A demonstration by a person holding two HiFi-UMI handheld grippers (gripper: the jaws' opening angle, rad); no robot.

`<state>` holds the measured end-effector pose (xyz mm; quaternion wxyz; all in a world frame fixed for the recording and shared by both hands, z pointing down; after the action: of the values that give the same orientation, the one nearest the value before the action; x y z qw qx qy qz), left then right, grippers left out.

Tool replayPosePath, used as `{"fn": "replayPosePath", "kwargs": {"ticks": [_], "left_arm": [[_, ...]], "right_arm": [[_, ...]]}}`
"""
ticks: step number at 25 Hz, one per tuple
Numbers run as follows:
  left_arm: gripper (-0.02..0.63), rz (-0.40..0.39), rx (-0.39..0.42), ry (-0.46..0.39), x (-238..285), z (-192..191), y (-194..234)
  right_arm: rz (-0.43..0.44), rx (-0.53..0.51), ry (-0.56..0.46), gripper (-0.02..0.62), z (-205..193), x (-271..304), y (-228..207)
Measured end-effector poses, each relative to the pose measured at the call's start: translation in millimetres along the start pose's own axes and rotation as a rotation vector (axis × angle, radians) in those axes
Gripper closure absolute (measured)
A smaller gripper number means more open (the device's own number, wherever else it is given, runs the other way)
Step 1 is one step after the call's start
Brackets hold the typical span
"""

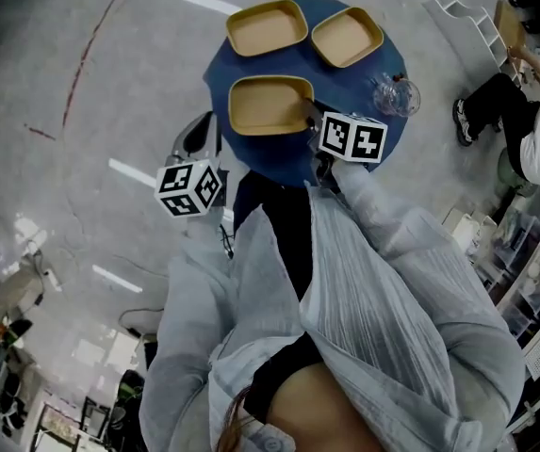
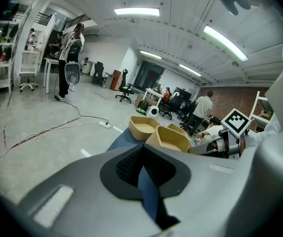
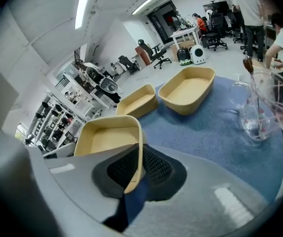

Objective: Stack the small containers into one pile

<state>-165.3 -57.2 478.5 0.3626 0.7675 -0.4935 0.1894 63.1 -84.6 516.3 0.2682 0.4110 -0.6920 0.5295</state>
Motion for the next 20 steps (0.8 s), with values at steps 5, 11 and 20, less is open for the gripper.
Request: {"fn": "replayPosePath", "kwargs": {"ticks": [5, 11, 20], "left_arm": [[0.591, -0.022, 0.026, -0.008, 2.2, 10.6, -14.0], [0.591, -0.039, 0.039, -0.003, 1.4, 12.3, -20.7], [0.591, -0.061, 0.085, -0.005, 12.8, 27.4, -33.0]], "right_arm": [[-0.019, -0.097, -0.038, 0.571, 10.5, -26.6, -5.5], [-0.053, -0.143, -0.078, 0.571, 17.1, -47.8, -7.6], [-0.028, -0.177, -0.134, 0.571, 54.5, -69.0, -3.9]]}}
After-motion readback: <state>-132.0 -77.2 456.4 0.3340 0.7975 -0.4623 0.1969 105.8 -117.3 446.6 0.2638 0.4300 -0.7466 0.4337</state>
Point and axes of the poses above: the fingertips, and each gripper's own axes: x forward along the fingers, y to its left, z out of its top, the point moved 4 cm from there along -x, backward along the fingers, and after that the axes turned 13 degrees about y, right-handed, at the moved point
